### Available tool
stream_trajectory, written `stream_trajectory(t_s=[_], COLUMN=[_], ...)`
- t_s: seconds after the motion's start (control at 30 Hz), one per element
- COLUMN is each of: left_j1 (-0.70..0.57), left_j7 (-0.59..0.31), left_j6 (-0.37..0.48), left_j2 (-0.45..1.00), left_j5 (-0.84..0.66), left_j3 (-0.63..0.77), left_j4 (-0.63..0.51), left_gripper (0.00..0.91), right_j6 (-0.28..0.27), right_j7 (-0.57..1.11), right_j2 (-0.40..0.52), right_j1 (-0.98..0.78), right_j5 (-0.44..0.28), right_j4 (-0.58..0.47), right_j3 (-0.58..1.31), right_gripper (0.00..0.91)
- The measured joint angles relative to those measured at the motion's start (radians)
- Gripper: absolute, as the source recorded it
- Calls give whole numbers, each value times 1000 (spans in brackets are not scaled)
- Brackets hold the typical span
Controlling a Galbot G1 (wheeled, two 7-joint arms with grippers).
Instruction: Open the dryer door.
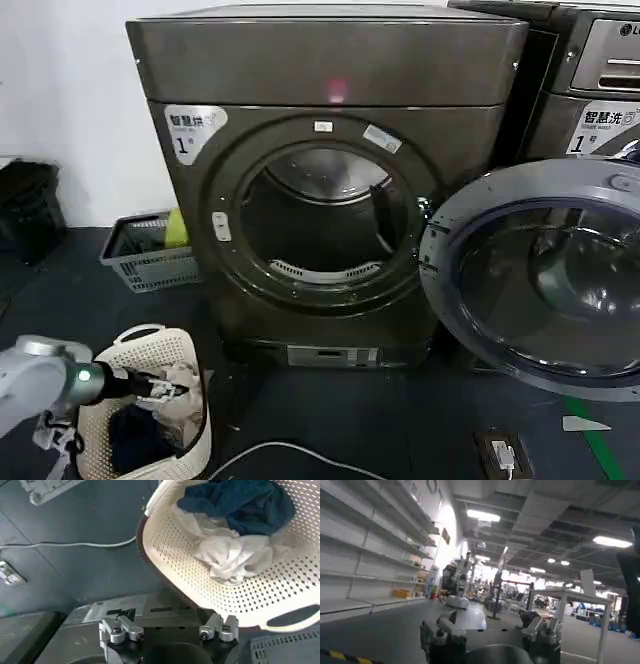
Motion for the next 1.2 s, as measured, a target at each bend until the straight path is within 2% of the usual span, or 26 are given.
stream_trajectory(t_s=[1.2], left_j1=[3], left_j7=[3], left_j6=[1], left_j2=[24], left_j5=[-1], left_j3=[21], left_j4=[54], left_gripper=[907], right_j6=[36], right_j7=[-21], right_j2=[22], right_j1=[0], right_j5=[-19], right_j4=[-9], right_j3=[-1], right_gripper=[907])
